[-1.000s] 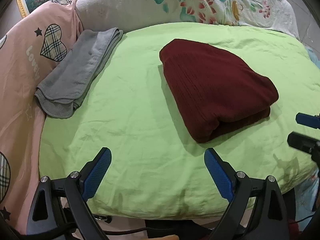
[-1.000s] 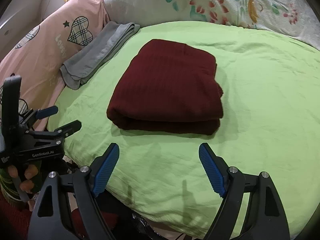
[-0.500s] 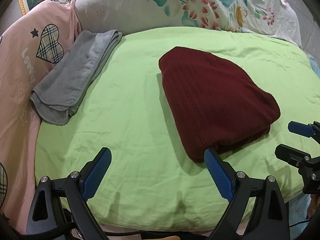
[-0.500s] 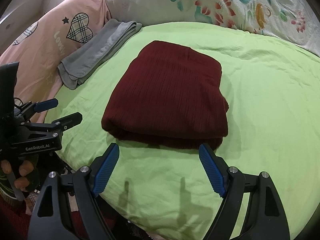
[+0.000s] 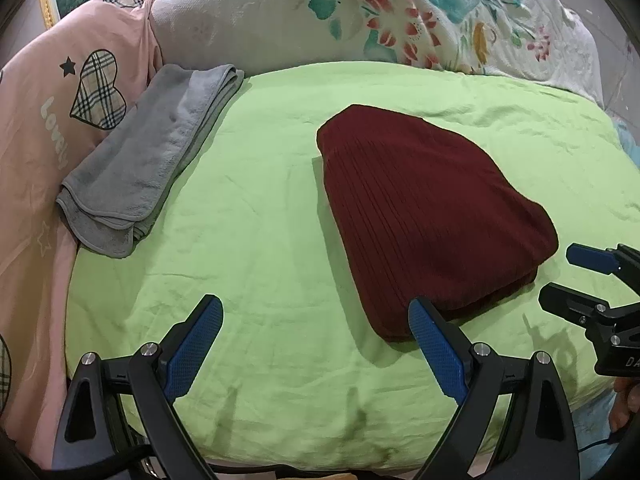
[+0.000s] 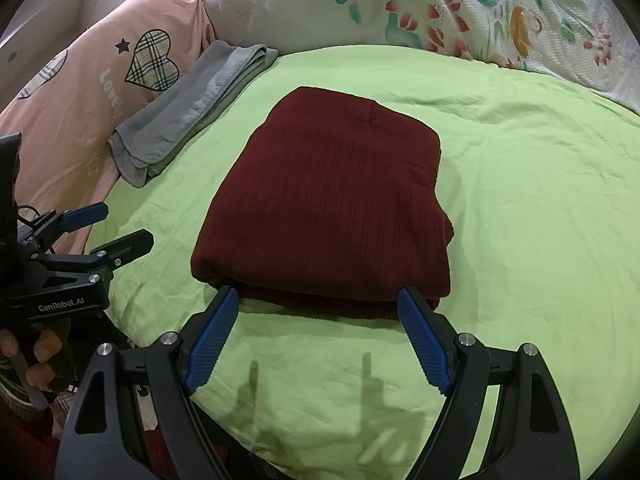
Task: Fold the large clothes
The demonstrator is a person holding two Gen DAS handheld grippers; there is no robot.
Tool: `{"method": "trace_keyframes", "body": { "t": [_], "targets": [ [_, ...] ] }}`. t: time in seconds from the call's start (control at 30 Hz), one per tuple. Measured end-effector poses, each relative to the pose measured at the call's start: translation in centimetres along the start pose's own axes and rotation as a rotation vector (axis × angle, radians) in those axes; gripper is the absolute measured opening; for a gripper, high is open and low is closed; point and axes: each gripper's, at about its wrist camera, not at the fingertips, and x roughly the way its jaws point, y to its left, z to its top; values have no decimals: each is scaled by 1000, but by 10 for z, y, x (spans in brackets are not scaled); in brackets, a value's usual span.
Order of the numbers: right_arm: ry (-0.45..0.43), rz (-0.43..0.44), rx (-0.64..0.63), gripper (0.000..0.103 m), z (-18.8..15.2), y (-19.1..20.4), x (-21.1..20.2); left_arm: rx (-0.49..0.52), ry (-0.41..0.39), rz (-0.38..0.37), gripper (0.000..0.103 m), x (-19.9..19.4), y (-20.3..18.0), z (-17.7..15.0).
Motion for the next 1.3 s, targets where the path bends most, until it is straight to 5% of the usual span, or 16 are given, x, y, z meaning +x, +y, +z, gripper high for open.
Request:
{"method": "trace_keyframes", "body": {
  "t": [1.3],
  "targets": [
    [2, -9, 9, 82, 12, -13, 1, -8, 34, -76, 94, 12, -4, 4]
  ]
}}
